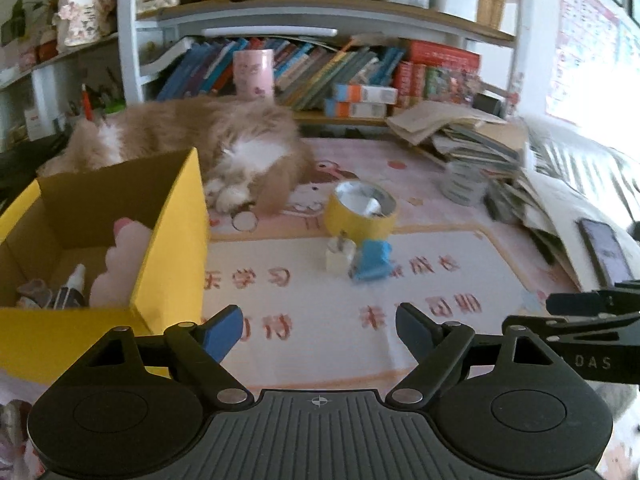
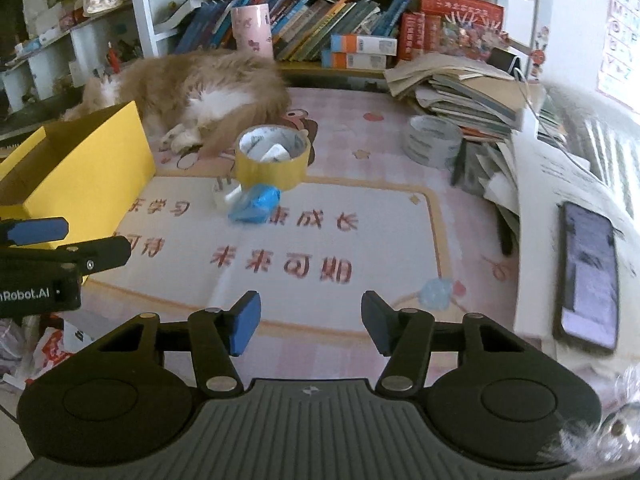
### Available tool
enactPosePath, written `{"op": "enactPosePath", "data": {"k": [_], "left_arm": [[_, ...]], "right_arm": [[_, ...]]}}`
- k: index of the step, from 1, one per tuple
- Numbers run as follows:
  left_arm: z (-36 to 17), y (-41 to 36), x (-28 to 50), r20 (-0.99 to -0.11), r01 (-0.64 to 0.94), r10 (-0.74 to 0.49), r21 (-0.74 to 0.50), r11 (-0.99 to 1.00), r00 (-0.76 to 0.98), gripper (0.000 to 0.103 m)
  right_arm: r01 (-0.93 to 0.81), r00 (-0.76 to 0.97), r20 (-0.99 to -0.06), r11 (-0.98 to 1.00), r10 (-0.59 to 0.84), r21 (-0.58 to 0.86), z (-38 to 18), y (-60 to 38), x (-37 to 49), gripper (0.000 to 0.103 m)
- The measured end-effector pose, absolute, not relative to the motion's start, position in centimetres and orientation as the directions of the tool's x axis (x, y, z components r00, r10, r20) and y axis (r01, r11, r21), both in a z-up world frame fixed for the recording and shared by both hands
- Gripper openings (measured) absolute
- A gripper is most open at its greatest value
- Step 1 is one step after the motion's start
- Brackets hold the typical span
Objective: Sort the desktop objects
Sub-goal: 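Lower the right tool onto the blue packet and close on it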
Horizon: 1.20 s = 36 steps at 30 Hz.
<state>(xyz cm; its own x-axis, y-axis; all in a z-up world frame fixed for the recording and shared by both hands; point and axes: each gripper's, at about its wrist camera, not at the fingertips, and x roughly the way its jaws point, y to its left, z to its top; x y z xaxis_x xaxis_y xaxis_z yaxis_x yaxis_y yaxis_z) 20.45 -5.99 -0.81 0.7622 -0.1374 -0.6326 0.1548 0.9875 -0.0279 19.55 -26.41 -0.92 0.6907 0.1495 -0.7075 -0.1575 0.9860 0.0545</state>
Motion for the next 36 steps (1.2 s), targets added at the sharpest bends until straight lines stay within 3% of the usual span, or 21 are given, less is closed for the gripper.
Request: {"op": "enactPosePath", "data": {"k": [27,36], "left_arm": [[-1.3,-8.0,27.4,-0.66,-0.029,0.07,0.073,0.997,0.748,0.085],[-2.3,-8.7,28.3,-0.683,0.0,0.045,0.066,0.998,0.729,0.078]], "right_arm": [[-0.409,0.544,-0.734,0.893,0.405,0.189,-6.5,-23.1,35.9,0.045],[-0.483,0.525,-0.72,0.856,0.453,0.186,-6.8,-22.9,35.9,0.027]]}}
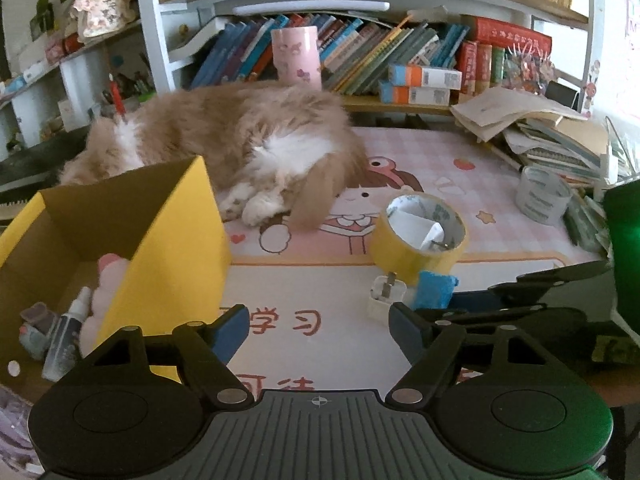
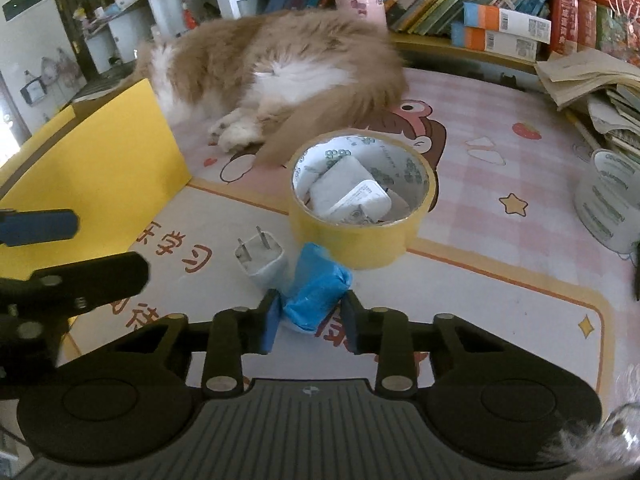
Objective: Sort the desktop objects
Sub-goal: 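Lower the right tool onto the blue packet and close on it, then grasp the white plug with the left tool while the right tool holds the blue packet, then carry the white plug with the left tool while the right tool carries the blue packet to the yellow box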
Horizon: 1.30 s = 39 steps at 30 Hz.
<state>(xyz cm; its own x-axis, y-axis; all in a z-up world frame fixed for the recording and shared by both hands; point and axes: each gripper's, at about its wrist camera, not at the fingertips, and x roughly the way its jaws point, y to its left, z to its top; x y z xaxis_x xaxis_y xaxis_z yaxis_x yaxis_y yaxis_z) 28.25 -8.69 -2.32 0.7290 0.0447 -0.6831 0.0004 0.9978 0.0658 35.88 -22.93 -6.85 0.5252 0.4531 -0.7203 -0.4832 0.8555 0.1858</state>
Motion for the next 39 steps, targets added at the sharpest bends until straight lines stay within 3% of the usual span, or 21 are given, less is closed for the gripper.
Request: {"op": "enactPosePath", "data": {"k": [6,11,22,27,29,39], "left_arm": [[-3.0,-9.2,29.3,-0.692,0.019,0.019,0.047,0.999,0.722,0.077],[-4.6,-10.4,31.0,-0.717,0.07,-0.011,0.052,0.996,0.697,0.063],[-7.4,-12.7,34.4,-0.739,0.132,-0.038,0.069,0.989,0.672,0.052],[-8.3,-12.7,34.9,-0.741,0.12,-0.049,0.043,0.992,0.67,0.042],[-8.3,-12.7,34.8,-0.739,0.129,-0.066,0.029,0.991,0.671,0.026],[-5.2,-12.5,31.4,-0.704,0.143,-0.128,-0.038,0.989,0.698,0.026]], "right_arm": [[-0.448,0.595,-0.69,0.883,0.412,0.141,-5.3,-25.8,34.4,0.025],[-0.376,0.594,-0.711,0.911,0.375,0.167,-4.9,-28.7,33.2,0.025],[-0.33,0.591,-0.72,0.923,0.365,0.197,-4.8,-31.1,30.7,0.025],[-0.324,0.599,-0.715,0.926,0.36,0.194,-4.5,-31.8,30.4,0.025],[-0.321,0.601,-0.713,0.926,0.36,0.196,-4.4,-32.0,30.3,0.025],[-0.337,0.608,-0.694,0.917,0.385,0.214,-3.3,-31.8,29.4,0.025]]}}
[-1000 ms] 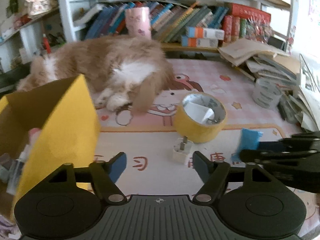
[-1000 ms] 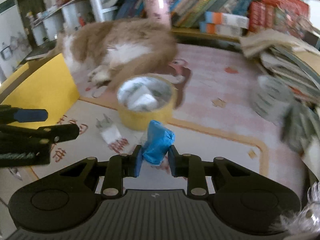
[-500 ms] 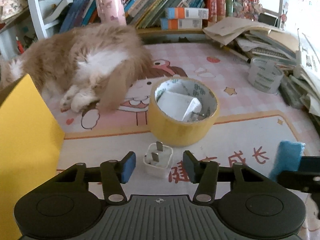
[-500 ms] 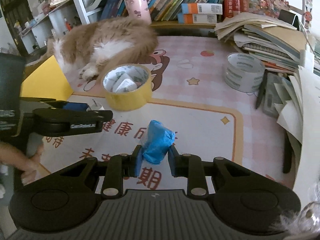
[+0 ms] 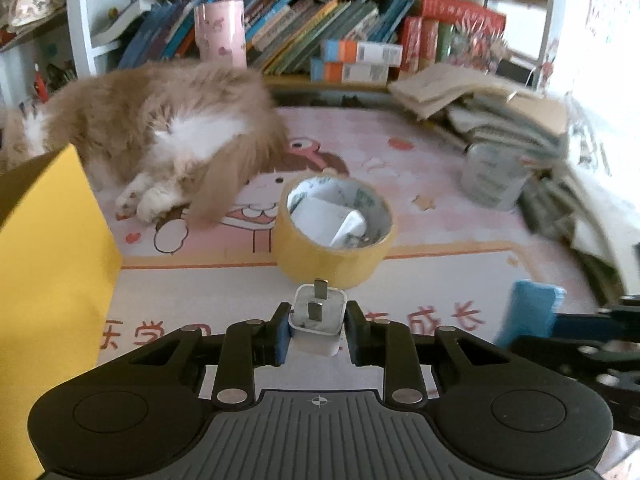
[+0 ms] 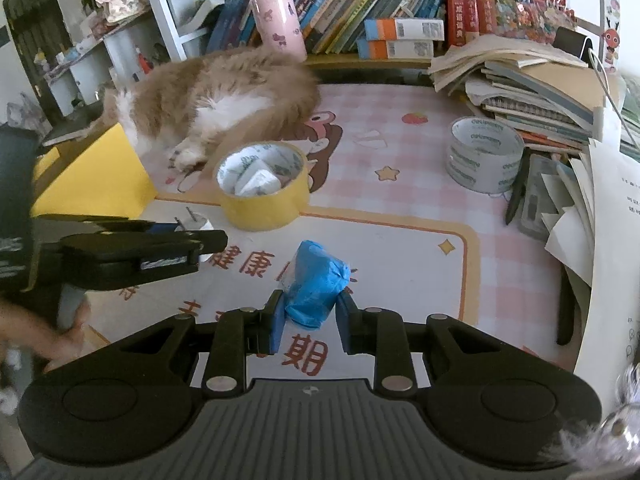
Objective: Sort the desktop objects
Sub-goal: 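Carry the white plug with the left tool while the right tool carries the blue packet to the yellow box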
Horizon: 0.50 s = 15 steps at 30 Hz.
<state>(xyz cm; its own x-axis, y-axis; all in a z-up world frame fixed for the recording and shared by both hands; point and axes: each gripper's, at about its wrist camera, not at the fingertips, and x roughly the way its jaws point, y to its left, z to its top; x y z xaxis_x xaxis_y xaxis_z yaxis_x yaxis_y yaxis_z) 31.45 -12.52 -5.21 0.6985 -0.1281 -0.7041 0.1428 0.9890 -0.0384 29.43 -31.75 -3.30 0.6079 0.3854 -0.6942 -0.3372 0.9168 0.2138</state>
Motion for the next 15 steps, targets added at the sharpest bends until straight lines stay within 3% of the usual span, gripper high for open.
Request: {"op": "enactPosePath", "data": {"k": [15], "left_arm": [[1.1,-8.5,22.2,-0.623,0.154,-0.196,-0.121,0.981,0.757,0.026]], "right_arm": [[-0.396,0.628,-0.656,0.898,0.418,0.193,0.8,-29.6,24.9,0.025]]}}
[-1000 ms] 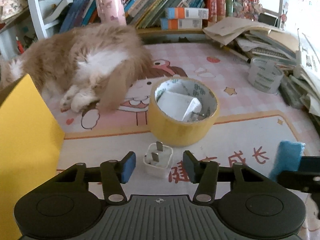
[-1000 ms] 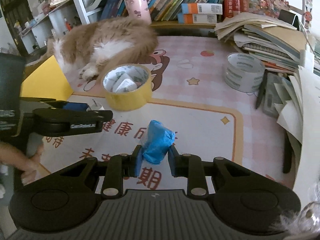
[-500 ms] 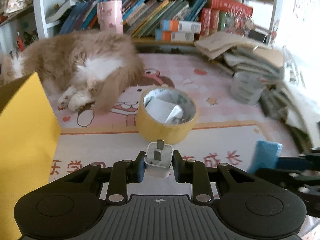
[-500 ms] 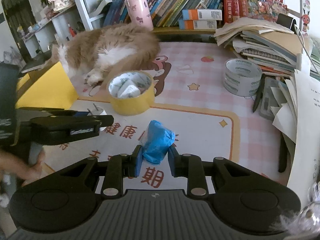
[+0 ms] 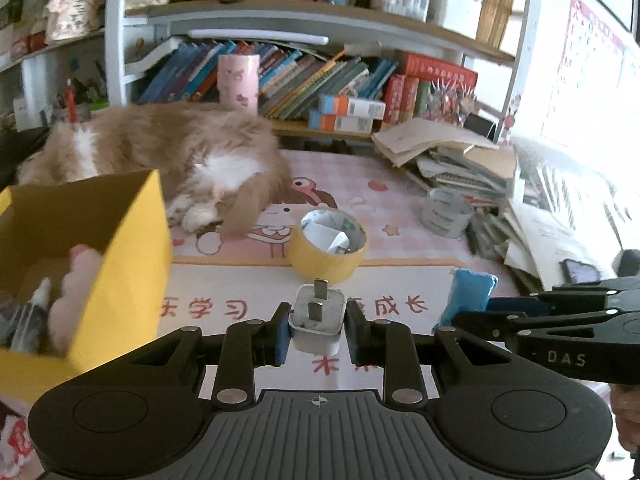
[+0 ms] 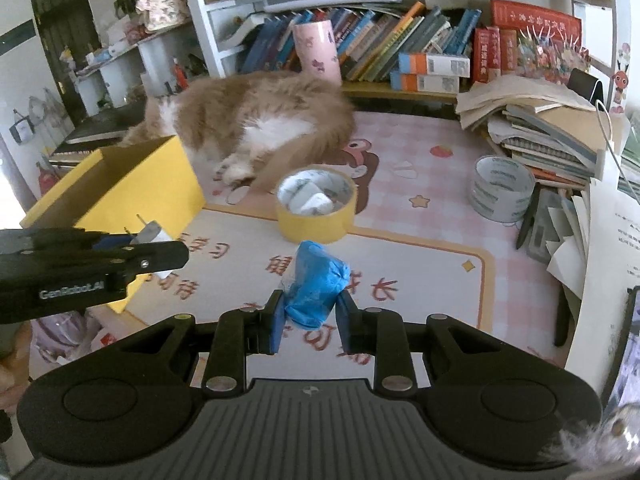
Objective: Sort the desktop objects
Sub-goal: 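Carry the white plug with the left tool while the right tool carries the blue packet to the yellow box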
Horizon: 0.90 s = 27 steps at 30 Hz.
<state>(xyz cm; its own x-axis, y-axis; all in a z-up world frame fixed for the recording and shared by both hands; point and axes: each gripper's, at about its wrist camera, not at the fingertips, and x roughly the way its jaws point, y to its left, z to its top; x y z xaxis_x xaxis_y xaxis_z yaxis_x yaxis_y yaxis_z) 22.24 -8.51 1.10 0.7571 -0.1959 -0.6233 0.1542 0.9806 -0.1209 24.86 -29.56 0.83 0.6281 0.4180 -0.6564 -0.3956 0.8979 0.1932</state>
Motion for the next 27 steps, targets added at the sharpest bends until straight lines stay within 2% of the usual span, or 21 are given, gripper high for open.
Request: {"op": "enactPosePath", "data": {"k": [6,27], "left_arm": [[2.0,-5.8,19.2,-0.608,0.138,-0.212,-0.166,0.976,0.765,0.026],[2.0,1.6,10.4,-0.601,0.215,-0.289,-0.194,0.957,0.745,0.026]], "right_arm": [[-0.408,0.624,-0.654,0.892,0.428,0.194,1.8,-27.5,22.2,0.025],[-0.391,0.624,-0.677,0.906,0.391,0.162,2.1,-19.3,13.1,0.025]]}}
